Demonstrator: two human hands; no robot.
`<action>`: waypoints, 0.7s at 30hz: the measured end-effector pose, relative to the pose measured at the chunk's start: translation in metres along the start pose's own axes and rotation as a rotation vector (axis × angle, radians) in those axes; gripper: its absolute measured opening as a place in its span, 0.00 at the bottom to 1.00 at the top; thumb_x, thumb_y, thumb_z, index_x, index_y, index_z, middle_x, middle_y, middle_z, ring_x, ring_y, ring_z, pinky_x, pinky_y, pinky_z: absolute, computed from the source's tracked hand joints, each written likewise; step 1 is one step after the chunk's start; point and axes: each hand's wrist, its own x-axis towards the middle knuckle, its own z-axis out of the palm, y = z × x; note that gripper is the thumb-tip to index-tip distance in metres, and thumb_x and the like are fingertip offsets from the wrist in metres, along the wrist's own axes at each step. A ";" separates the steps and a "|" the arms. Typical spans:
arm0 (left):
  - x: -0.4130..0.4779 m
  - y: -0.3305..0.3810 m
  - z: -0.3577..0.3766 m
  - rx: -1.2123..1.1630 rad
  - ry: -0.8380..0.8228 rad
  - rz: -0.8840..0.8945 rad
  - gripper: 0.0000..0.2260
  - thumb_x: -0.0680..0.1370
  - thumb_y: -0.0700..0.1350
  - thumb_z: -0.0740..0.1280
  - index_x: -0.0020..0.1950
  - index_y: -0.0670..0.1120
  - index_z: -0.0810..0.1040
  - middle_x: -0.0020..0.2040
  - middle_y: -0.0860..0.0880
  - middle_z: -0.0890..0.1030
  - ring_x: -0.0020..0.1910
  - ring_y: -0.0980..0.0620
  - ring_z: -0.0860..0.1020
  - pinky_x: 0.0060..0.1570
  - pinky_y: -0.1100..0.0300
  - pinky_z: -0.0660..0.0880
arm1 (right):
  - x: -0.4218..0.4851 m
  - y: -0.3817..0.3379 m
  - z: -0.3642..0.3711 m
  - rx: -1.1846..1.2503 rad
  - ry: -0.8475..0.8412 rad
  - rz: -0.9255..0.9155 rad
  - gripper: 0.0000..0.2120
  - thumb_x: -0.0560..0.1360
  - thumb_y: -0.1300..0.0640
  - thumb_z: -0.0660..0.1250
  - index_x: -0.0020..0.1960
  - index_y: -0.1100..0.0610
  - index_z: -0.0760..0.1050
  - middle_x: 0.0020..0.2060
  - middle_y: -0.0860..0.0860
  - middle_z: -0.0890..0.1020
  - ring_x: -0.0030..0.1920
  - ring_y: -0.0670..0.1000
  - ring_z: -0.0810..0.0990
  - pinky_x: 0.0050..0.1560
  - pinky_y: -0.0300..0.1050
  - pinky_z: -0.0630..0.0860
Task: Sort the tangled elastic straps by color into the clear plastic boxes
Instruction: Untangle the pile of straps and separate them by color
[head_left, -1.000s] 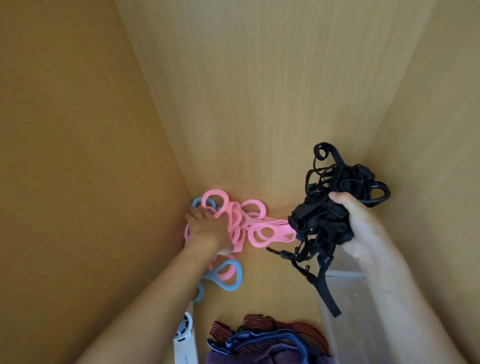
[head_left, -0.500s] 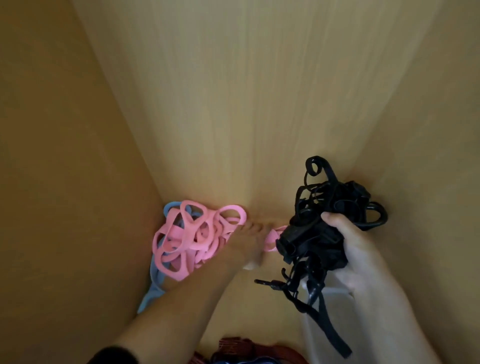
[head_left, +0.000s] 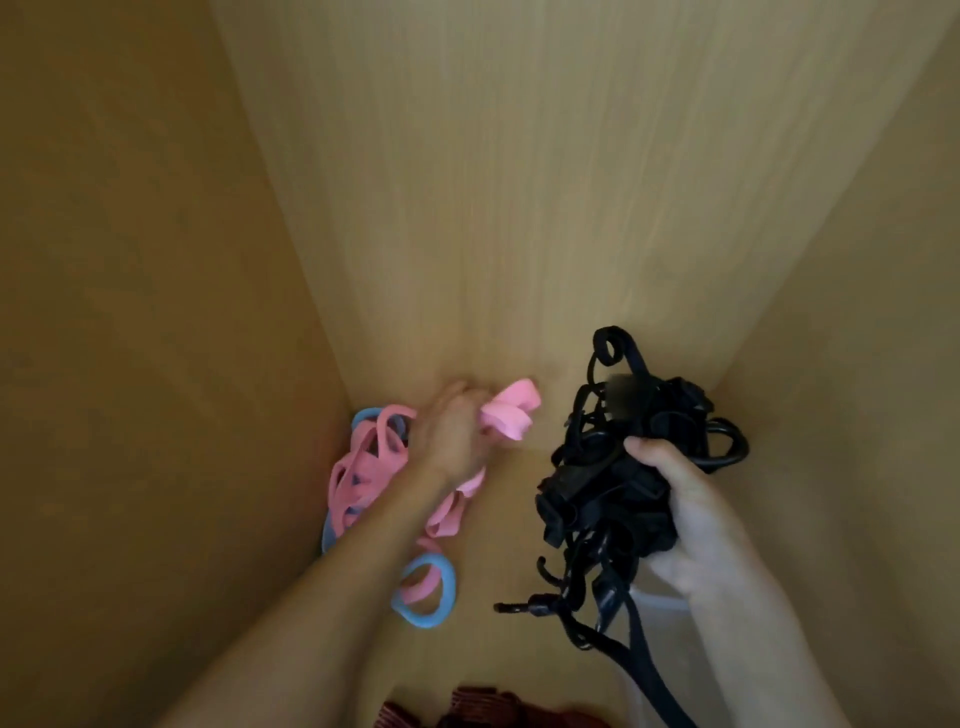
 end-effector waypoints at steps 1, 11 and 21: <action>-0.001 -0.010 -0.014 -0.079 0.056 -0.058 0.07 0.76 0.46 0.71 0.51 0.45 0.81 0.52 0.47 0.77 0.48 0.46 0.77 0.47 0.49 0.75 | 0.003 0.001 0.006 -0.012 -0.014 0.006 0.17 0.63 0.53 0.76 0.50 0.58 0.86 0.50 0.59 0.87 0.49 0.61 0.87 0.43 0.56 0.83; -0.051 -0.077 -0.013 0.399 -0.036 -0.247 0.21 0.79 0.50 0.60 0.73 0.53 0.70 0.67 0.46 0.71 0.63 0.43 0.69 0.57 0.50 0.66 | 0.078 0.040 0.040 -0.633 0.210 0.047 0.09 0.66 0.56 0.77 0.44 0.58 0.83 0.38 0.56 0.87 0.38 0.56 0.87 0.34 0.46 0.82; -0.074 -0.072 -0.003 0.336 -0.072 -0.156 0.32 0.72 0.54 0.54 0.77 0.46 0.63 0.76 0.43 0.64 0.77 0.41 0.59 0.78 0.46 0.53 | 0.124 0.092 0.024 -1.429 0.331 -0.033 0.53 0.61 0.31 0.77 0.74 0.58 0.61 0.71 0.59 0.66 0.71 0.61 0.67 0.69 0.56 0.69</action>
